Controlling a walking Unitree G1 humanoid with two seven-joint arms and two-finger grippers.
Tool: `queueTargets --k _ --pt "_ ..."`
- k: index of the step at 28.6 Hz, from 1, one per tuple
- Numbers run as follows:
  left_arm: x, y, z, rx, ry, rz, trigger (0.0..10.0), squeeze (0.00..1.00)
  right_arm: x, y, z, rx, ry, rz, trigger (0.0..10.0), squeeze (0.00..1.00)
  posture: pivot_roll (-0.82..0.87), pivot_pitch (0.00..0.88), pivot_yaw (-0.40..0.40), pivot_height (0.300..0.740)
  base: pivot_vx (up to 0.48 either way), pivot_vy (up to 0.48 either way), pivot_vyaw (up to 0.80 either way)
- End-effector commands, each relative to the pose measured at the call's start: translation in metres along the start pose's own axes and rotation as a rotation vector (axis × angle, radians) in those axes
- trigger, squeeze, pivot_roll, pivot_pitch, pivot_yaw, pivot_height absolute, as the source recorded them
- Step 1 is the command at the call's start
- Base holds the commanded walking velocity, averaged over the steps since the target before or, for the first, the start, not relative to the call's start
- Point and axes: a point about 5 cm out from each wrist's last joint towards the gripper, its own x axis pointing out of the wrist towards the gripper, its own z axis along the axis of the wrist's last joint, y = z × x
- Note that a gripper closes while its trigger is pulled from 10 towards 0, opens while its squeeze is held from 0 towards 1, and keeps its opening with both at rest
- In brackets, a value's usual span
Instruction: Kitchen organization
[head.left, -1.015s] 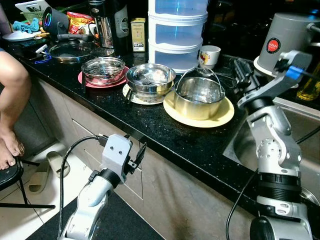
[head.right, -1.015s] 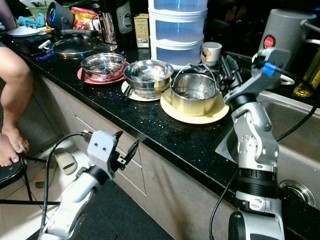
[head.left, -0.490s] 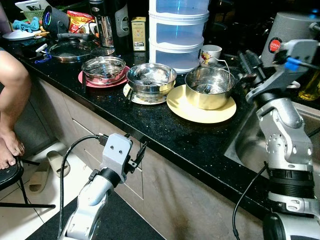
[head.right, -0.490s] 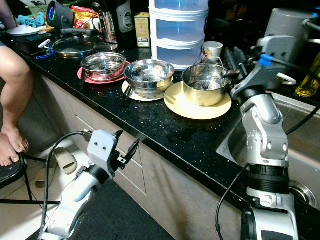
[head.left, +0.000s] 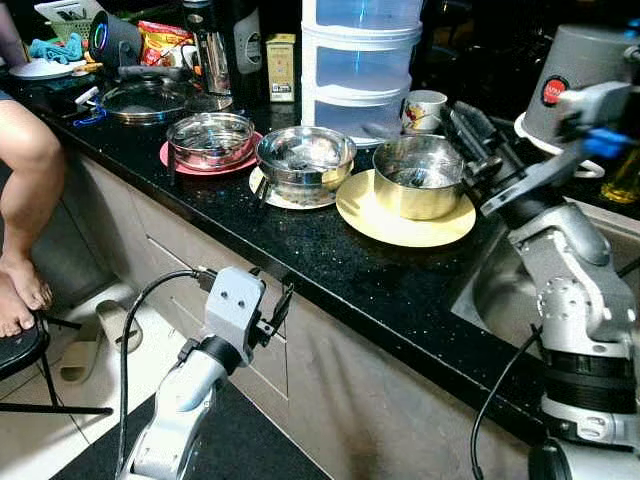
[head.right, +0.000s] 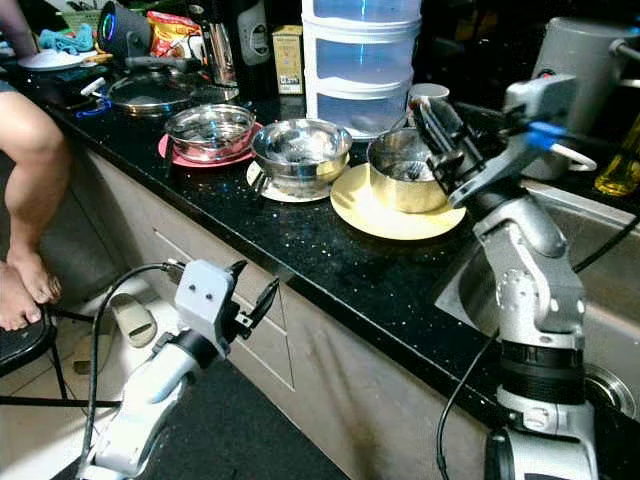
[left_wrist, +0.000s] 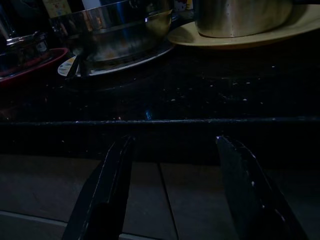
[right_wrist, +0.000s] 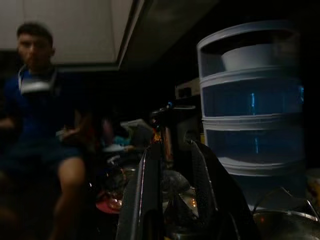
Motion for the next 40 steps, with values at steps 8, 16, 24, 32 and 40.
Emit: queueTargets --k 8,16,24,32,40 --pt "-0.002 -0.007 0.009 0.031 -0.055 -0.066 10.0 0.0 -0.002 -0.017 -0.003 0.037 0.018 -0.108 10.0 0.0 -0.04 0.0 -0.017 0.74 0.0 0.0 -0.08" --pt "-0.001 -0.016 0.022 0.075 -0.116 -0.097 10.0 0.0 -0.006 -0.023 -0.001 0.048 0.021 -0.146 10.0 0.0 -0.04 0.0 -0.016 0.74 0.0 0.0 -0.74" --pt "0.0 -0.017 0.023 0.075 -0.12 -0.102 10.0 0.0 -0.009 -0.035 -0.001 0.029 0.025 -0.238 10.0 0.0 -0.04 0.0 -0.014 0.74 0.0 0.0 -0.79" --pt "-0.001 -0.018 0.022 0.08 -0.116 -0.104 10.0 0.0 -0.012 -0.042 -0.001 0.011 0.031 -0.286 10.0 0.0 -0.05 0.0 -0.01 0.74 0.0 0.0 -0.79" --pt "0.0 -0.017 0.022 0.078 -0.112 -0.093 10.0 0.0 -0.015 -0.05 -0.015 -0.097 0.157 -0.359 10.0 0.0 -0.04 0.0 -0.016 0.74 0.0 0.0 -0.79"
